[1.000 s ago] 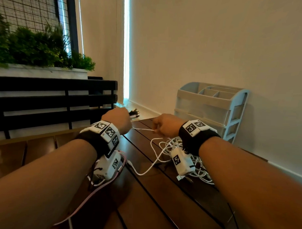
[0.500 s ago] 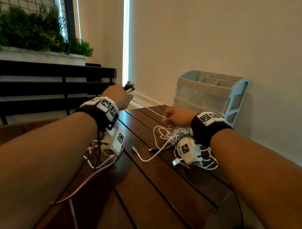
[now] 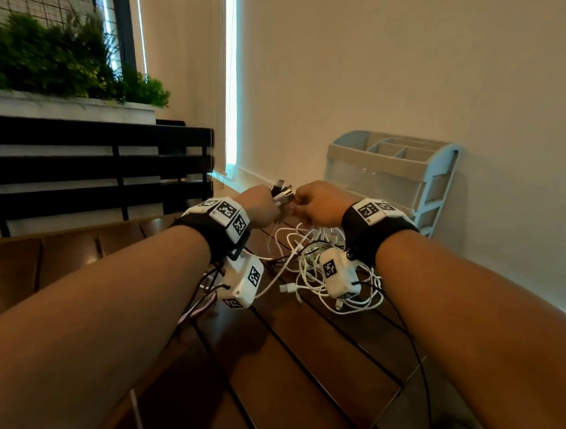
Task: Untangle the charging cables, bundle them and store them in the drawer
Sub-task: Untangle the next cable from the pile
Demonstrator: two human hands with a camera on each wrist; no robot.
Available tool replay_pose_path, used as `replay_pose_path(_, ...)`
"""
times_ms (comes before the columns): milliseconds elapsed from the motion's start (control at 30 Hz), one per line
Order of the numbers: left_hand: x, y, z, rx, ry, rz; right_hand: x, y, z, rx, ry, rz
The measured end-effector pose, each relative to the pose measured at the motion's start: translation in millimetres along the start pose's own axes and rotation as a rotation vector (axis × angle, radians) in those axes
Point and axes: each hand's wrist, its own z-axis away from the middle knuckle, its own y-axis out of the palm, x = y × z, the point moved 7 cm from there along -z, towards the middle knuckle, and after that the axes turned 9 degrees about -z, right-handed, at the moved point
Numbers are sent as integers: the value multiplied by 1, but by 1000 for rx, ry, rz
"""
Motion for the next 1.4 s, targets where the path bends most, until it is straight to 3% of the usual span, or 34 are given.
replay_pose_path(200, -20, -16, 5, -95, 207, -473, -15, 14, -3, 110, 35, 226)
replay_pose_path(400, -2, -38, 5, -136, 170, -711, -34, 15, 4, 211, 110, 377)
replay_pose_path(467, 2, -36, 5, -113, 127, -673, -30, 13, 5, 200, 96, 338)
replay_pose_path(600, -17, -15, 0, -4, 113, -306, -10, 8, 0, 142, 45, 294)
replay_pose_path(700, -26, -4, -2, 16, 101, -161, -5, 2, 0, 77, 52, 217)
replay_pose_path(833, -16, -3, -4, 26, 70, -180, -12, 4, 6, 120, 31, 123)
replay_pose_path(967, -7, -19, -4, -39, 52, -352, -31, 14, 7, 205, 124, 281)
replay_pose_path(1067, 3, -29, -6, -51, 22, -414, -29, 12, 6, 170, 117, 331)
replay_pose_path(1200, 10, -36, -4, -74, 3, -507, -25, 7, 2, 123, 111, 203)
replay_pose_path(1300, 3, -35, -3, -100, 26, -397, -17, 1, 0, 113, 93, 153)
replay_pose_path(1400, -24, -18, -3, -14, 135, -155, -7, -6, -4, 43, 65, 119)
